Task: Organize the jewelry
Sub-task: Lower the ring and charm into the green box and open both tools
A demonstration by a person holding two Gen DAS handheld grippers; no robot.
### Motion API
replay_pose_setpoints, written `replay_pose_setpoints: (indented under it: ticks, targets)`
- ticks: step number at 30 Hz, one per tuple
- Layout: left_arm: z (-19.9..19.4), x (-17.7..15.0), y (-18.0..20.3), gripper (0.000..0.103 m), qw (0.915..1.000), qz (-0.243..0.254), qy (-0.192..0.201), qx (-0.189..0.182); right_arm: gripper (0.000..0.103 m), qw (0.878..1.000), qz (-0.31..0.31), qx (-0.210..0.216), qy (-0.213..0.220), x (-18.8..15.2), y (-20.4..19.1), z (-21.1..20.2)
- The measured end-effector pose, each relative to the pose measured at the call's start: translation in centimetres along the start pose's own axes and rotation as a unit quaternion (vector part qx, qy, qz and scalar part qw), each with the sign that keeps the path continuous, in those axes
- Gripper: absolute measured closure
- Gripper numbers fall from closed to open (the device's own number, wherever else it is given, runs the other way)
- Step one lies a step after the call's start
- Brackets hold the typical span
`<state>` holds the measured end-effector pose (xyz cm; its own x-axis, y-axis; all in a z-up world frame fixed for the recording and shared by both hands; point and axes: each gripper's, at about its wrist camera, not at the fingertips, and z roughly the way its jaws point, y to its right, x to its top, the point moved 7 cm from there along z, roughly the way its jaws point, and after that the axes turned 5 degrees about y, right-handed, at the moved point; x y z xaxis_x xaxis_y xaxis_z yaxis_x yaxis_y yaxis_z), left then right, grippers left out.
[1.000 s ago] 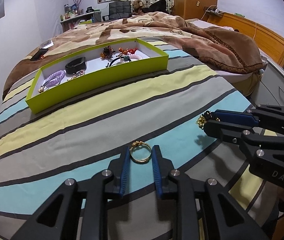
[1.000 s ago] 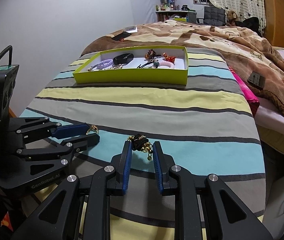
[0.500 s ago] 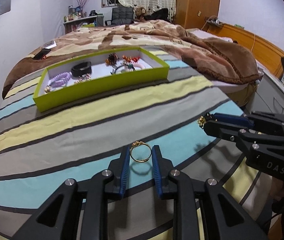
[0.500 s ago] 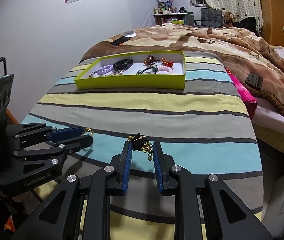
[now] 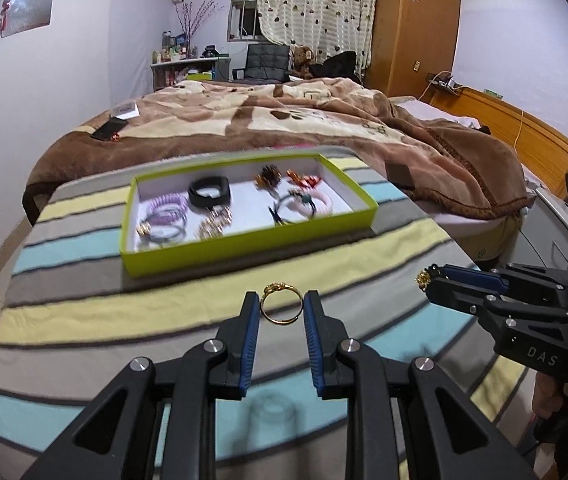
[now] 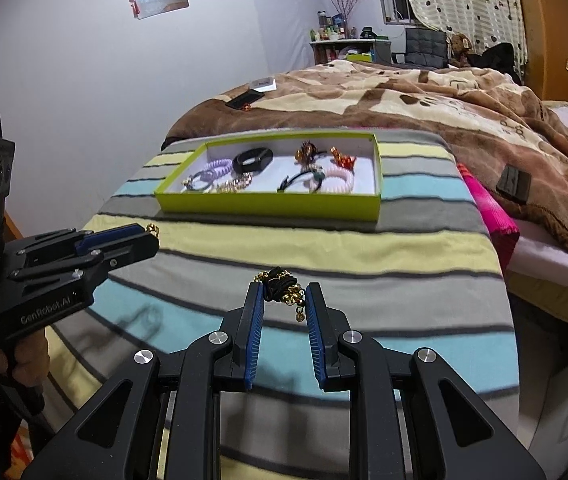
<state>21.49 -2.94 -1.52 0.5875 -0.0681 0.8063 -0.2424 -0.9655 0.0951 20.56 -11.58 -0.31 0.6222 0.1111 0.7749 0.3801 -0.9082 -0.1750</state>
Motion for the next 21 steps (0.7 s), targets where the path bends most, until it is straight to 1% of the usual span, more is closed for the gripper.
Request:
replay_pose_setpoints:
  ticks: [4, 11, 16, 21]
  targets:
    - [0.7, 1.6, -0.8, 0.079, 0.9999, 0.004, 0.009, 0.005, 0.081, 1.0, -0.005, 0.0, 0.007, 1.6, 0.1, 0.7]
    - [2.9, 3.7, -2.1, 0.079, 0.9999, 0.001, 0.014, 0.008, 0.081, 1.0, -0.001, 0.006, 0.012, 4.4, 0.6, 2.7]
    - [4.7, 4.7, -3.2, 0.079, 0.9999, -0.003, 0.013, 0.01, 0.081, 1.0, -0.008, 0.009, 0.009, 6.4, 0.6, 5.2]
    - [6.5, 5.0, -4.8, 0.079, 0.9997, -0.001, 0.004, 0.023, 0.081, 1.0, -0.019, 0.012, 0.0, 7.6, 0.2, 7.9]
